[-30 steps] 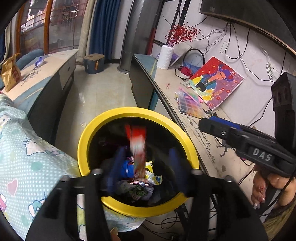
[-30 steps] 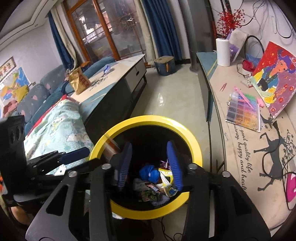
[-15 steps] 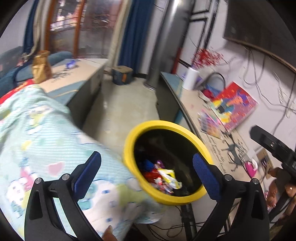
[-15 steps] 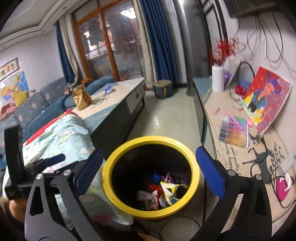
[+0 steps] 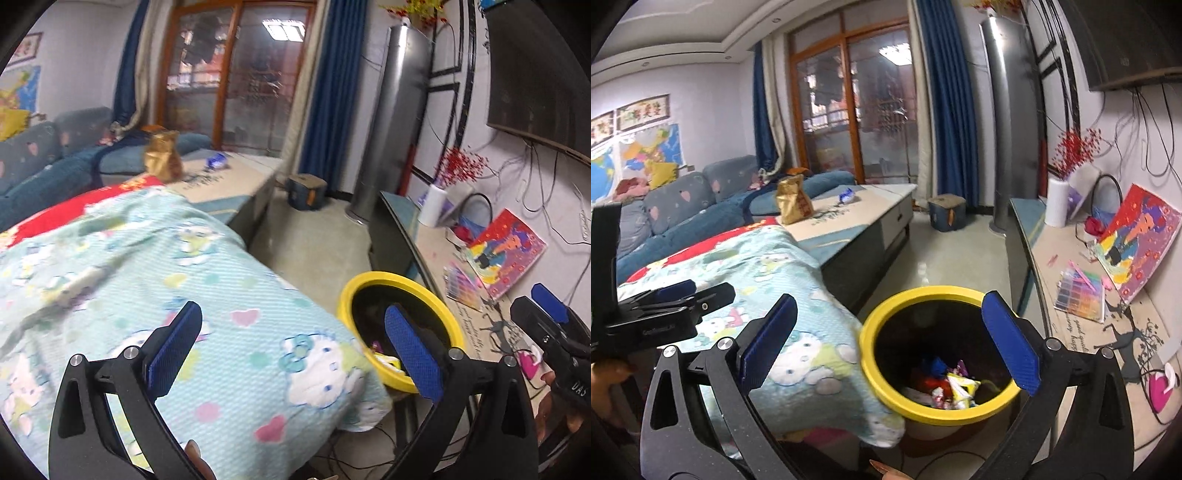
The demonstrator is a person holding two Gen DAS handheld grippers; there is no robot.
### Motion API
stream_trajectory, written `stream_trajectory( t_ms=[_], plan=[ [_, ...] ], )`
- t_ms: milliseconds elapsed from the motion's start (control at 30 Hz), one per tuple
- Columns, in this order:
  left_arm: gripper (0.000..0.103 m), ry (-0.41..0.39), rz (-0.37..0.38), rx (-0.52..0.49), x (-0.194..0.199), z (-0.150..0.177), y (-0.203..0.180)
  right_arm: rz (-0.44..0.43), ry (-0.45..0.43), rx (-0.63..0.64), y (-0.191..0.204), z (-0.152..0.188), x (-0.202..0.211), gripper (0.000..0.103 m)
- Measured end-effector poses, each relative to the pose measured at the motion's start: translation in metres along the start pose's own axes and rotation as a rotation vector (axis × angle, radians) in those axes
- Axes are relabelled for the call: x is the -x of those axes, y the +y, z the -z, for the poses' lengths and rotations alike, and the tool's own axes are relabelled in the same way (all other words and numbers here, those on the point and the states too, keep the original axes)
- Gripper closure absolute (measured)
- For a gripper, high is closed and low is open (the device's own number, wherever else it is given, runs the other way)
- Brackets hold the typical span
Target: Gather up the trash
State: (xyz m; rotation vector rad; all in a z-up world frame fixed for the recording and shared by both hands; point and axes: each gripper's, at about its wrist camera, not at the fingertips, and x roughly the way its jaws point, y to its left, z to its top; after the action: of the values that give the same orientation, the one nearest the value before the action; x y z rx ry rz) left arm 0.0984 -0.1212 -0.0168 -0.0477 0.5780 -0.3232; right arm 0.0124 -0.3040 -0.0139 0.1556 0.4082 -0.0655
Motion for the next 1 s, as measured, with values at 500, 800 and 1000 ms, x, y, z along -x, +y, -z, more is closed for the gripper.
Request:
stream_trajectory(
  t_ms=[500, 800, 1000],
  plan=[
    [0.006, -0.129, -0.146, -0.01, 0.073, 0.048, 0.04, -0.004, -0.175, 0.096, 0.06, 0.035, 0.029, 0.011],
    [0.006, -0.14, -0.148, 0.009, 0.079, 0.05, 0.048, -0.01, -0.162, 0.091, 0.061, 0.036, 0.026, 0.011],
    [0.006, -0.142, -0.143, 0.009, 0.079, 0.049, 0.046, -0.008, -0.162, 0.094, 0.061, 0.037, 0.026, 0.011]
  ],
)
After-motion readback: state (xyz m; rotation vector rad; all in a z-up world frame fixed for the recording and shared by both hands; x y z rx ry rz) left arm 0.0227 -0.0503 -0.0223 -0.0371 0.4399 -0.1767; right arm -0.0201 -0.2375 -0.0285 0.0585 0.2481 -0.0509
